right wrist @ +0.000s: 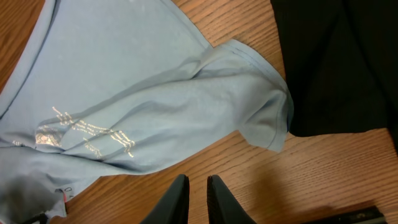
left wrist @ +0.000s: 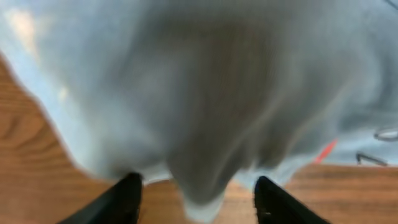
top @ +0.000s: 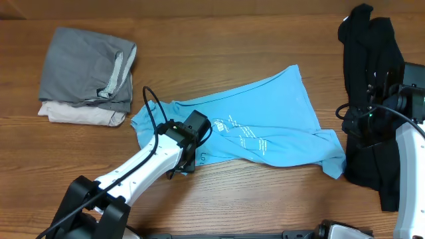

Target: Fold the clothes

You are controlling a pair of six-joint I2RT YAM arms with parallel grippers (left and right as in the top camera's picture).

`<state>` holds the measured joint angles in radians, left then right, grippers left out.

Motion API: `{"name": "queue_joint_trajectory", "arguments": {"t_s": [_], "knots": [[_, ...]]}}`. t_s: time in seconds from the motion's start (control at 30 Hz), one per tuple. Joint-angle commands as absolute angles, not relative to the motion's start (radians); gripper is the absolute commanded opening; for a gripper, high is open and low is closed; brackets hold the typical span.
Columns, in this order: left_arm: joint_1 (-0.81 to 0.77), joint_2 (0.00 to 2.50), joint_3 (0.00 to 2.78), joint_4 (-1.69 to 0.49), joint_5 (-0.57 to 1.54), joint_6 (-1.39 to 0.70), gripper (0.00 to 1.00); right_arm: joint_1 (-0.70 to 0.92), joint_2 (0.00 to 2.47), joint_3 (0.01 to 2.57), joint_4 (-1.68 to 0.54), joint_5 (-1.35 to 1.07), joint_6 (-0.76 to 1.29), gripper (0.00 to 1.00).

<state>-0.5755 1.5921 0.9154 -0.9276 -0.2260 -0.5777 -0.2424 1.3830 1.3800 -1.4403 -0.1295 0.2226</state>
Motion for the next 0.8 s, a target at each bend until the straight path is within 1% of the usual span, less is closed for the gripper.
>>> {"name": "queue_joint_trajectory", "arguments": {"t_s": [0.0, 0.07, 0.13, 0.2, 0.4, 0.5, 0.6, 0.63, 0.67, 0.77], "knots": [[-0.577, 1.583, 0.857, -0.881, -0.243, -0.599, 0.48, -0.248, 1.385, 1.392, -1.438, -0.125, 0.212, 0.15], [-0.576, 1.583, 0.854, -0.878, -0.243, -0.599, 0.35, -0.248, 1.385, 1.392, -1.438, -0.125, 0.213, 0.15], [-0.576, 1.583, 0.854, -0.879, -0.243, -0.599, 0.18, -0.248, 1.385, 1.392, -1.437, -0.125, 0.213, 0.15], [-0.576, 1.583, 0.855, -0.882, -0.243, -0.599, 0.05, -0.248, 1.385, 1.392, -1.436, -0.125, 0.213, 0.15], [-0.576, 1.583, 0.896, -0.917, -0.247, -0.598, 0.04, -0.248, 1.385, 1.392, -1.435, -0.125, 0.213, 0.15], [-0.576, 1.581, 0.994, -1.024, -0.263, -0.598, 0.05, -0.248, 1.385, 1.391, -1.438, -0.125, 0.213, 0.15], [-0.576, 1.582, 1.166, -1.191, -0.281, -0.589, 0.04, -0.249, 1.386, 1.361, -1.428, -0.124, 0.213, 0.18], [-0.576, 1.581, 1.200, -1.219, -0.281, -0.582, 0.04, -0.249, 1.386, 1.348, -1.420, -0.124, 0.213, 0.20], [-0.576, 1.582, 1.254, -1.266, -0.281, -0.581, 0.04, -0.249, 1.390, 1.328, -1.409, -0.123, 0.213, 0.24], [-0.576, 1.581, 1.346, -1.340, -0.281, -0.579, 0.04, -0.249, 1.412, 1.271, -1.370, -0.109, 0.242, 0.27]]}}
